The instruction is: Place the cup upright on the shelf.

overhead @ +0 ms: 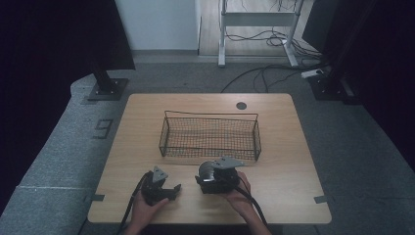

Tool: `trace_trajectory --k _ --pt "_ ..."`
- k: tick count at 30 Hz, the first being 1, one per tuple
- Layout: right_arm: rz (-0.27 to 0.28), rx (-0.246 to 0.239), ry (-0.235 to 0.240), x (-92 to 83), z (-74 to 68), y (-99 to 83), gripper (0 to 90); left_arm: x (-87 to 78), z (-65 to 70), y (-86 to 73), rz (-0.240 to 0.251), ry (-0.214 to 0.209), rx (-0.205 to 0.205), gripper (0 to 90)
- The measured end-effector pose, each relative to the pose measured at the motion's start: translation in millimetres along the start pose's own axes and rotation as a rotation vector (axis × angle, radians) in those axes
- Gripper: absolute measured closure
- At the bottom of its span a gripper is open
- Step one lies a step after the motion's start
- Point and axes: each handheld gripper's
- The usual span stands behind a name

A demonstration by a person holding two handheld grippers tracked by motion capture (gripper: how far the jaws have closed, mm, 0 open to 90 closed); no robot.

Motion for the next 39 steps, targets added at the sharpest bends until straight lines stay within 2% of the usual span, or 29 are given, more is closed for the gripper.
trace_trajectory --k 16,29,33,39 --pt "0.03 0.003 -0.035 -14.1 12.9 10.8 13.7 -0.1 0.1 0.0 0.0 0.001 0.0 16.7" --pt "0.072 0.02 -0.059 -25.9 21.9 27.6 13.7 -0.2 -0.1 0.0 -0.001 0.0 0.002 16.7" --pt "0.085 0.007 -0.073 -29.9 24.6 36.4 13.7 -0.3 -0.2 0.1 -0.003 0.0 0.004 16.7" --pt "0.075 -0.007 -0.089 -30.1 25.1 42.5 13.7 -0.3 -0.2 0.1 -0.003 0.001 0.005 16.7"
Point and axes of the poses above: each handheld gripper's, and its own axes: x roughly forward along the jaws, y roughly out of its top, z roughly to its right, and after that the axes turned 3 degrees about z, right-handed
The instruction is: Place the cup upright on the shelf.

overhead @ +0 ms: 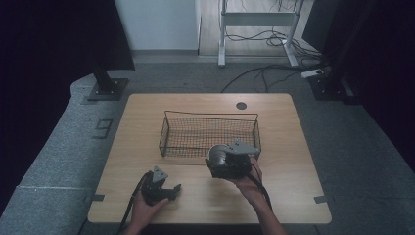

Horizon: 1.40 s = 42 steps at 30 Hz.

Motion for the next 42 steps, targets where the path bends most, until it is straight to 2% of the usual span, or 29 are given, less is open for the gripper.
trace_trajectory --k 12,17,42 --pt "0.016 0.013 0.0 -0.6 9.3 15.2 13.8 0.0 0.1 0.0 0.0 -0.001 -0.002 16.7" --pt "0.028 0.004 -0.003 -0.6 10.0 22.3 13.7 0.0 0.1 0.0 0.0 -0.001 -0.002 16.7" --pt "0.03 0.003 -0.013 8.9 19.8 43.9 13.8 0.1 0.1 -0.1 0.001 0.0 -0.002 16.7"
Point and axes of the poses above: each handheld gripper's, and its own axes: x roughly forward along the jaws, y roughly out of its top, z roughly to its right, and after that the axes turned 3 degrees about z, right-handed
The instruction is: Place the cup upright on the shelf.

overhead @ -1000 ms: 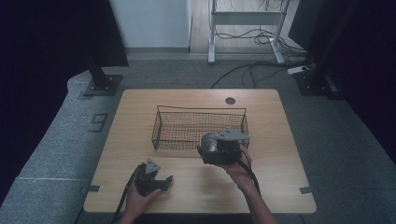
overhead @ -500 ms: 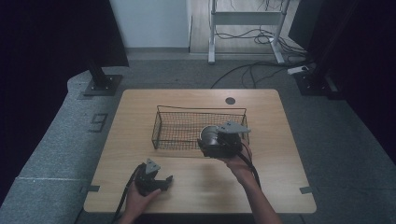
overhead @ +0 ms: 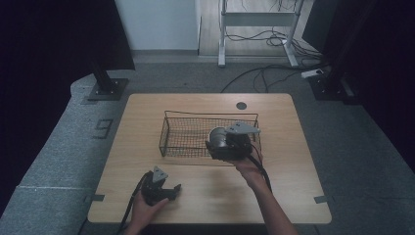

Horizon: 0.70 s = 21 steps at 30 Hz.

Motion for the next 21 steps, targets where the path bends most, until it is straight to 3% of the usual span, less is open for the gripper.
trace_trajectory --k 21 --pt "-0.007 0.028 -0.035 8.9 19.5 14.1 13.8 -0.1 0.0 0.1 -0.001 -0.002 -0.001 16.7"
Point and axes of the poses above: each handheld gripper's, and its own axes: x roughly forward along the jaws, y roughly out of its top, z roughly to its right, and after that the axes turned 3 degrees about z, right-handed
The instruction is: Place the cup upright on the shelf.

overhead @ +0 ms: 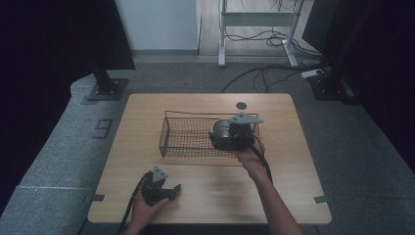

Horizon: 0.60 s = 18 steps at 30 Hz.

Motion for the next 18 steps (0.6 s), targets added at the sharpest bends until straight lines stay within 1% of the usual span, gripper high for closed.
trace_trajectory --k 6,12,18 --pt "-0.015 0.0 -0.013 8.3 6.8 -0.1 13.7 0.1 -0.1 0.0 0.0 0.0 0.0 16.7" --pt "-0.022 0.019 -0.02 15.7 15.3 2.4 13.8 0.1 0.0 0.0 0.0 0.0 0.0 16.7" --pt "-0.027 0.021 -0.035 23.6 21.6 4.6 13.8 0.1 -0.1 0.0 0.0 0.0 0.0 16.7"
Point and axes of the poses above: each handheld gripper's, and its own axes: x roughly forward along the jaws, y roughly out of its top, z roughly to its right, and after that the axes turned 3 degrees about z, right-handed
